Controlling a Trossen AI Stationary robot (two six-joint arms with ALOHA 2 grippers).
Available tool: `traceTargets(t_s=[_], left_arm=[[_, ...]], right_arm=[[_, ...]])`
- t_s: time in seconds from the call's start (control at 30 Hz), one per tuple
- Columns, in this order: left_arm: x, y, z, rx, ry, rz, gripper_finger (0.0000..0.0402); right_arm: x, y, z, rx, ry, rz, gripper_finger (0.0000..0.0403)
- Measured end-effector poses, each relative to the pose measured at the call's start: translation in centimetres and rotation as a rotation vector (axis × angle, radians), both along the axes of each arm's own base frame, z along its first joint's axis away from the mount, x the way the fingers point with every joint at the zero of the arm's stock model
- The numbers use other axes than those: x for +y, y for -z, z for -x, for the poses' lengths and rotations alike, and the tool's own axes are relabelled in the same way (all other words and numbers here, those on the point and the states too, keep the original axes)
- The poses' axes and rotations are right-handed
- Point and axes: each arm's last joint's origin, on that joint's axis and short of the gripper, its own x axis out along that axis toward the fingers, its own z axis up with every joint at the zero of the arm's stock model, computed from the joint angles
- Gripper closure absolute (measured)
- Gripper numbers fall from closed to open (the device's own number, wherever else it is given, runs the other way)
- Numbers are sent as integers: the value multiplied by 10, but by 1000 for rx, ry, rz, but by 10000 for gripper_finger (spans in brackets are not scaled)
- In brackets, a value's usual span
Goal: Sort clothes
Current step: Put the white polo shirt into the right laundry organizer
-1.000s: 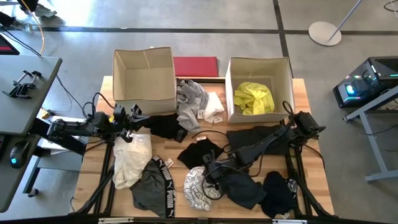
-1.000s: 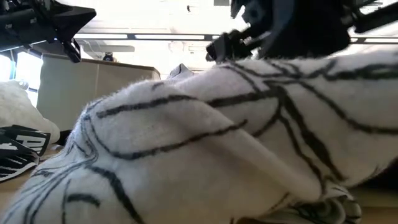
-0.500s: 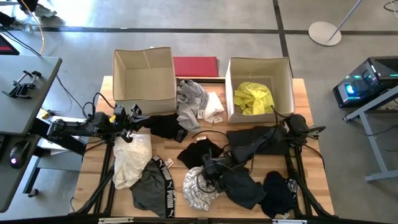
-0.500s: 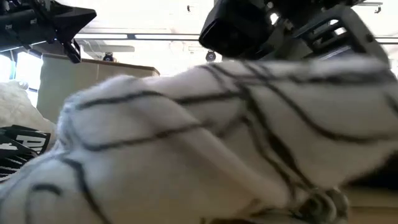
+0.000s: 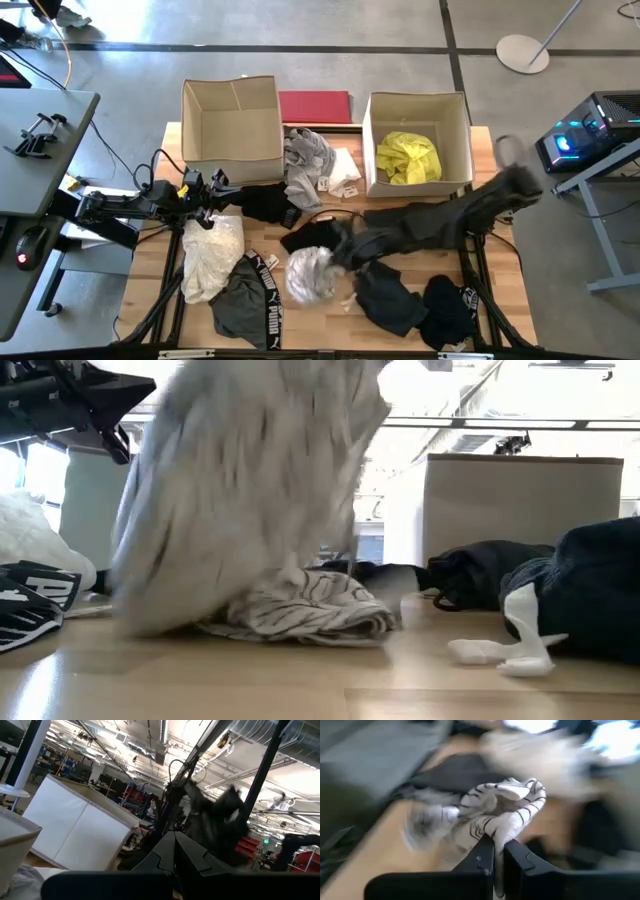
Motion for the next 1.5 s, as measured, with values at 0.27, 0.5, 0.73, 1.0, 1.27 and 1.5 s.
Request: traceTargets(t_s=[0.27, 0.5, 0.73, 1.0, 1.27, 1.5], left_arm=[[0, 0, 0, -2, 1, 2, 401], [0, 0, 0, -2, 1, 2, 401], [0, 0, 0, -2, 1, 2, 401], [-1, 0, 0, 6, 12, -19, 401], [-6, -13, -7, -119, 72, -200, 395], [-20, -33, -44, -58, 58, -448, 343]], right_arm=[[-57, -119, 106, -323, 722, 337, 401], [-123, -168, 174, -465, 1106, 347, 402], [-145, -182, 188, -625, 1017, 239, 402], [-125, -233, 173, -1071, 378, -30, 403], [-119, -265, 128, -1094, 233, -69, 403], [-117, -268, 70, -919, 221, -40, 403]])
